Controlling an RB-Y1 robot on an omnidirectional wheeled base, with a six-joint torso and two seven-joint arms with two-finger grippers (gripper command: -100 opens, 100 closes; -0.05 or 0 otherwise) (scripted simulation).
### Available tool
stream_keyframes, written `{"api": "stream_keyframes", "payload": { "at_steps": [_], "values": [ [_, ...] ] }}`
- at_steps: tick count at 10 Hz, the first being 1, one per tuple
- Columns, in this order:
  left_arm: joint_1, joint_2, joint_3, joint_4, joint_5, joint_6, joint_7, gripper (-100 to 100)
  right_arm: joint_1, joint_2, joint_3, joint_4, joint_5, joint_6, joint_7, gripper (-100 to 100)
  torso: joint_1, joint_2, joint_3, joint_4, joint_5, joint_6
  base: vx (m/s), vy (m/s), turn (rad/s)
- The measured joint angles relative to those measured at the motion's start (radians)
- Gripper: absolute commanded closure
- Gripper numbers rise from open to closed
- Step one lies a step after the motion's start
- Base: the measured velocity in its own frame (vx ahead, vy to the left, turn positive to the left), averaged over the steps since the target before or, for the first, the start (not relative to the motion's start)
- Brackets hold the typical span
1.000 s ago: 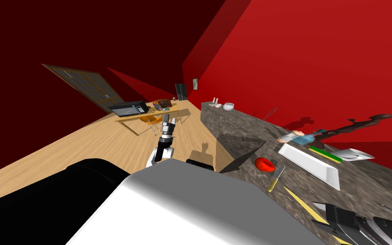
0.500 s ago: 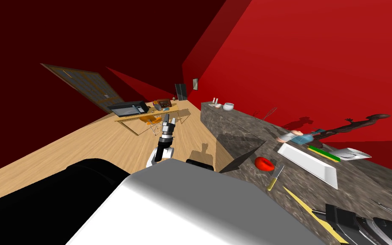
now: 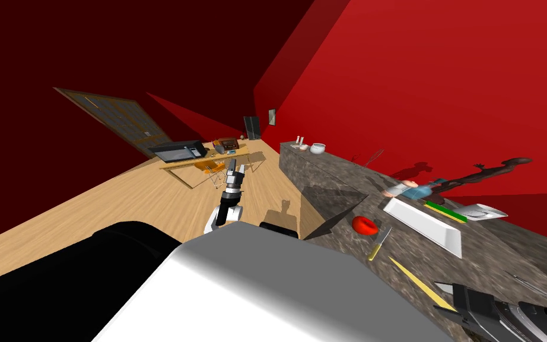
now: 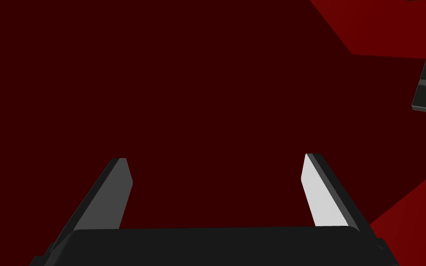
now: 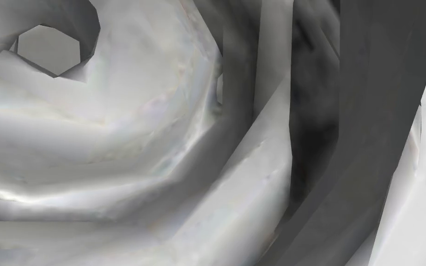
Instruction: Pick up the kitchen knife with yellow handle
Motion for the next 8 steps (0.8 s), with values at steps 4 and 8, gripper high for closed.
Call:
{"api": "stream_keyframes", "payload": {
  "at_steps": [4,8],
  "values": [
    [0.0,0.0,0.0,0.0,0.0,0.0,0.0,0,-0.001,0.009,0.022,-0.032,0.024,0.049,-0.07,-100,-0.001,0.003,0.002,0.001,0.0,0.0,-0.063,-0.016,0.124],
    [0.0,0.0,0.0,0.0,0.0,0.0,0.0,0,0.001,0.011,0.028,-0.046,0.029,0.066,-0.093,100,-0.002,-0.002,-0.001,0.0,0.0,0.0,-0.01,-0.002,0.013]
  ]
}}
